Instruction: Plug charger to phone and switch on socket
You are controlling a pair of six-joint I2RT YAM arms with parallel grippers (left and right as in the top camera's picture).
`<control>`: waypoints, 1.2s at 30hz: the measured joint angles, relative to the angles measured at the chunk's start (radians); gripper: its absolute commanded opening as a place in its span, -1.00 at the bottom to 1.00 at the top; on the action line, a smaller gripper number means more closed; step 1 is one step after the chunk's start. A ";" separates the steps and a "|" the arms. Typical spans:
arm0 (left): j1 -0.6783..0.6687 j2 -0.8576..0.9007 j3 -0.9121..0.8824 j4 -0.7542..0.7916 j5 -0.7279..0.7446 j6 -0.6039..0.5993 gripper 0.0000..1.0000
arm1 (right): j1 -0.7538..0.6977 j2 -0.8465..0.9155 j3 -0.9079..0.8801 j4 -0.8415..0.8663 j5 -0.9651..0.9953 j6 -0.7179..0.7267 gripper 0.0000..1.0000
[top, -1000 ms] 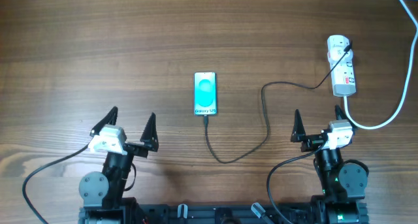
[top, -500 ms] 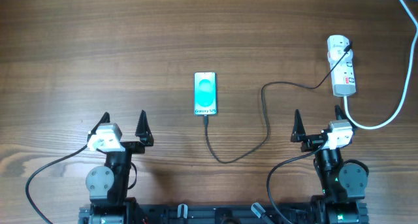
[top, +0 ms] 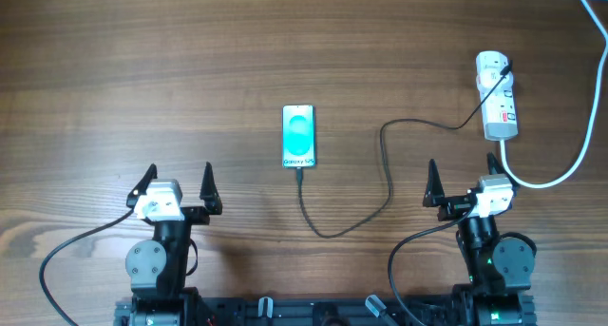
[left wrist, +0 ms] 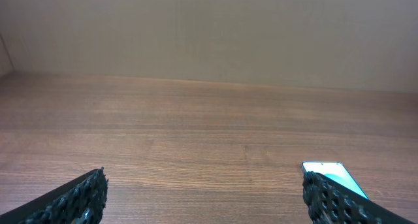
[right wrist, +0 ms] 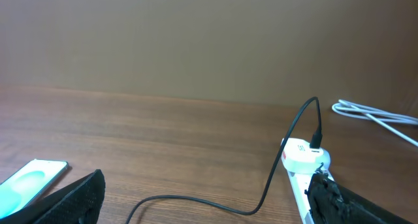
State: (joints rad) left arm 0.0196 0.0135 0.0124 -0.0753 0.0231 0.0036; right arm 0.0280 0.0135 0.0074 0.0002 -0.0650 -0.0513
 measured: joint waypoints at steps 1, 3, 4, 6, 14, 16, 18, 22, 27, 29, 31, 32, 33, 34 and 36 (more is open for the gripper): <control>0.000 0.000 0.000 0.000 0.000 0.000 1.00 | 0.000 0.000 0.000 0.000 0.000 0.000 1.00; 0.000 0.000 0.000 0.000 0.000 0.008 1.00 | 0.000 0.000 0.000 0.000 0.000 0.000 1.00; 0.000 0.000 0.000 0.000 0.000 0.014 1.00 | 0.000 0.000 0.000 0.000 0.000 0.000 0.99; 0.000 0.000 0.000 0.000 0.000 0.020 1.00 | 0.000 0.000 0.000 0.000 0.000 0.000 0.99; 0.000 0.000 0.000 0.000 0.000 0.048 1.00 | 0.000 0.000 0.000 0.000 0.000 0.000 1.00; 0.000 0.000 0.000 0.000 0.000 0.048 1.00 | 0.000 0.000 0.000 0.000 0.000 0.000 1.00; 0.000 0.000 0.000 0.000 0.000 0.048 1.00 | 0.000 0.000 0.000 0.000 0.000 0.000 0.99; 0.000 0.000 0.000 0.000 0.000 0.048 1.00 | 0.000 0.000 0.000 0.000 0.000 0.000 1.00; 0.000 0.000 0.000 0.000 0.000 0.048 1.00 | 0.000 0.000 0.000 0.000 0.000 0.000 1.00; 0.000 0.000 0.000 0.000 0.000 0.048 1.00 | 0.000 0.000 0.000 0.000 0.000 0.000 0.99; 0.000 0.000 0.000 0.000 0.000 0.048 1.00 | 0.000 0.000 0.000 0.000 0.000 0.000 0.99; 0.000 0.000 0.000 0.000 0.000 0.048 1.00 | 0.000 0.000 0.000 0.000 0.000 0.000 1.00; 0.000 0.000 0.000 0.000 0.000 0.048 1.00 | 0.000 0.000 0.000 0.000 0.000 0.000 0.99; 0.000 0.000 0.000 0.000 0.000 0.048 1.00 | 0.000 0.000 0.000 0.000 0.000 0.000 0.99; 0.000 0.000 0.000 0.000 0.000 0.048 1.00 | 0.000 0.000 0.000 0.000 0.000 0.000 1.00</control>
State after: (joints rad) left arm 0.0196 0.0135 0.0124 -0.0753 0.0231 0.0517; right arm 0.0280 0.0135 0.0074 0.0002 -0.0654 -0.0513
